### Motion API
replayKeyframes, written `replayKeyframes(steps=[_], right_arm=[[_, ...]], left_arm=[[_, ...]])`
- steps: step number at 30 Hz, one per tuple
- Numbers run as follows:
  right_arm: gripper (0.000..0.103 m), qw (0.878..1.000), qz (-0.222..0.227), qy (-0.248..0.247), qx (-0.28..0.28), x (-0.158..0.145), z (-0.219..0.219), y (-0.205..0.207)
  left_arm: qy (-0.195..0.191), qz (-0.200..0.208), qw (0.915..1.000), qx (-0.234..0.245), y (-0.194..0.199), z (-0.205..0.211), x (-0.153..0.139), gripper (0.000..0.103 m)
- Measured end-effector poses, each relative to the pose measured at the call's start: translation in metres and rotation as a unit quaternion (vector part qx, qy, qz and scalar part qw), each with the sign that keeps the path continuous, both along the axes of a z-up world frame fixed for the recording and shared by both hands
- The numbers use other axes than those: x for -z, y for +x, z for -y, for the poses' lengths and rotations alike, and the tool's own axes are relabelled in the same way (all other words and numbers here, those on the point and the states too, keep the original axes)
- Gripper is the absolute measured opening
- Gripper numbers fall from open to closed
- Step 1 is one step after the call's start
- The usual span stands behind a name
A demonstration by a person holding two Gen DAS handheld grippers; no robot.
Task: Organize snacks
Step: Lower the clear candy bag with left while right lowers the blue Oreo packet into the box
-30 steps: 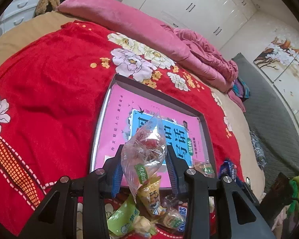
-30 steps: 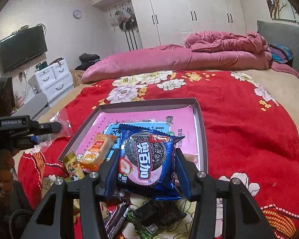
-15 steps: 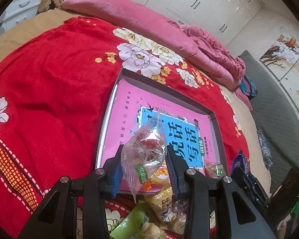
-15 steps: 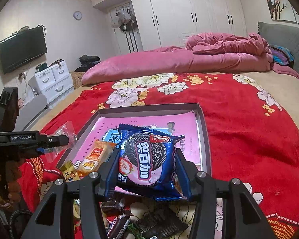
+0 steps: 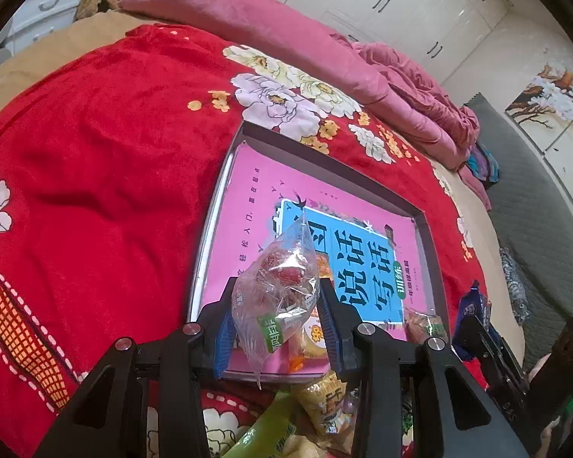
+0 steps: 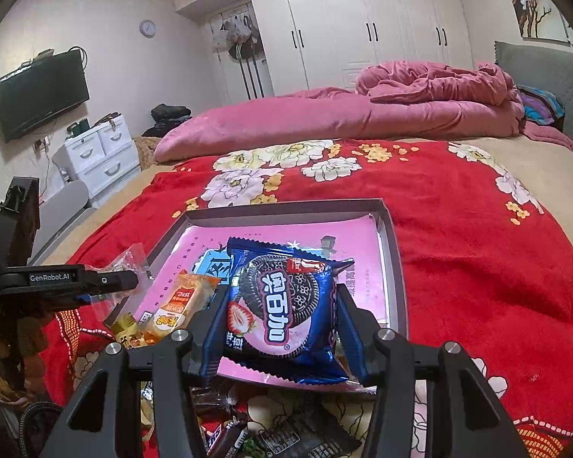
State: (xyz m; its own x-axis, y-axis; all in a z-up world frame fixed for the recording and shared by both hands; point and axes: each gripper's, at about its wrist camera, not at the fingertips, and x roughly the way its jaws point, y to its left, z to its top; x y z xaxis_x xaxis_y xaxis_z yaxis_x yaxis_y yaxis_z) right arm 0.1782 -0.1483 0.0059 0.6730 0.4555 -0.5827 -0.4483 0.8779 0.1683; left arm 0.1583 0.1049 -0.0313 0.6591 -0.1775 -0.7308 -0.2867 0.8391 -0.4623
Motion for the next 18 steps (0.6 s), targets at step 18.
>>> replayKeyframes(steps=[18], right_arm=[[0.052,1.0,-0.01,-0.011,-0.011,0.01,-0.011,0.01]], left_arm=[[0.017,-0.015,0.9997,0.004,0.009,0.008,0.014,0.041]])
